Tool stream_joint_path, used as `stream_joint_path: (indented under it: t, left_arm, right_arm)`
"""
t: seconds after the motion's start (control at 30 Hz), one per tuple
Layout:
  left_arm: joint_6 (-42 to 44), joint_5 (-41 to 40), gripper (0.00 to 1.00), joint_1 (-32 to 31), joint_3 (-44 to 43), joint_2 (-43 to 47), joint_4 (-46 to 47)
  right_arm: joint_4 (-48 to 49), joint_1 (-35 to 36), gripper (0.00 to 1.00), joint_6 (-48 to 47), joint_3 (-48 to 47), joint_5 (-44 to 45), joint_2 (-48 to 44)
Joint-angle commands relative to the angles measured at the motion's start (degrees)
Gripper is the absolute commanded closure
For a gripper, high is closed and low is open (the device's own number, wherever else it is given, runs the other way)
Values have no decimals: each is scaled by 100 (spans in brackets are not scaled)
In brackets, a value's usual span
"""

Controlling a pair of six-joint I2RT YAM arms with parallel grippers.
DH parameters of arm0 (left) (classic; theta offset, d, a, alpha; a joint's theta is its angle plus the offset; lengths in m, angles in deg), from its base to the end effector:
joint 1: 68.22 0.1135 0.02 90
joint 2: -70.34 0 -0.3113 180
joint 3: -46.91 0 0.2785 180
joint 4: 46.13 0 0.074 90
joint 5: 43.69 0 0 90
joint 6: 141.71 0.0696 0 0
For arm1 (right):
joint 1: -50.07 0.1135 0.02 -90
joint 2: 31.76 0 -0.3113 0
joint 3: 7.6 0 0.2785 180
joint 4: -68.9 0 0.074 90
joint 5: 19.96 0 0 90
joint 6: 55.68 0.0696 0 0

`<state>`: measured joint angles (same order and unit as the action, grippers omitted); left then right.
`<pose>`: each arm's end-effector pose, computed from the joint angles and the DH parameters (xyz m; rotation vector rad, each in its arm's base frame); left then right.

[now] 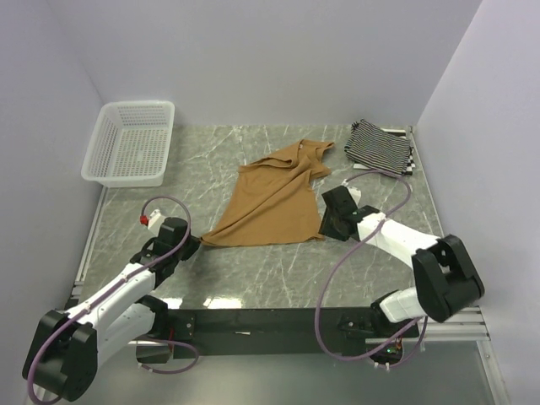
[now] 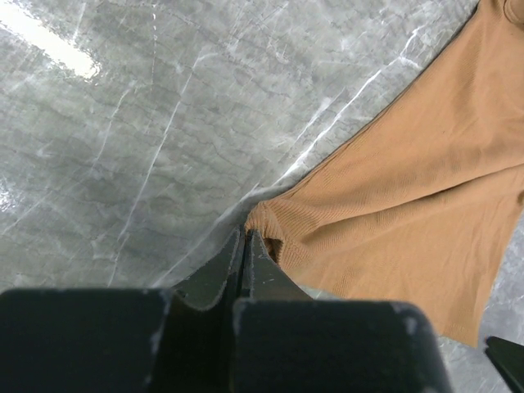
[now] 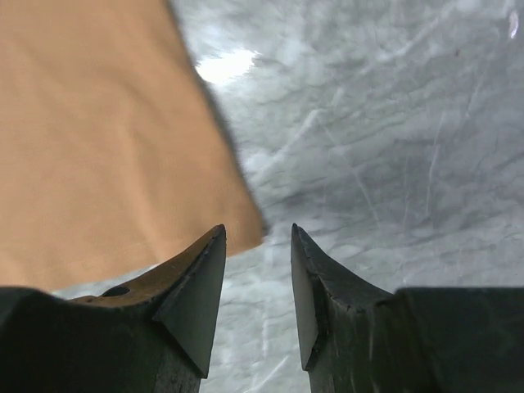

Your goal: Fold and stack the tank tops

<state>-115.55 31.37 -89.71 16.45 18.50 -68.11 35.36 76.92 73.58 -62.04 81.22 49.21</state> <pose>0.1831 -0.0528 0.1598 -0.9672 2.1311 -0.4573 0.2660 0.1195 0.1732 0.3480 2.5729 0.1655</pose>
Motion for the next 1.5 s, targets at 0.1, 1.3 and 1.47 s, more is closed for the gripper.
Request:
stream_joint_path:
  t: [0.1,1.3,1.47]
  left_arm:
    - [134,-194,99,-12,-70,200,-127]
    - [801,886,66,-12,36,343,356]
    - [1004,1107,67,-21,-79,-274,435]
  right_arm:
    - [132,381,55,266,-10,297,-416]
    - [-1186,435,100,90,-713,1923,86]
    - [-1230,251,100,-6,-713,2037,138]
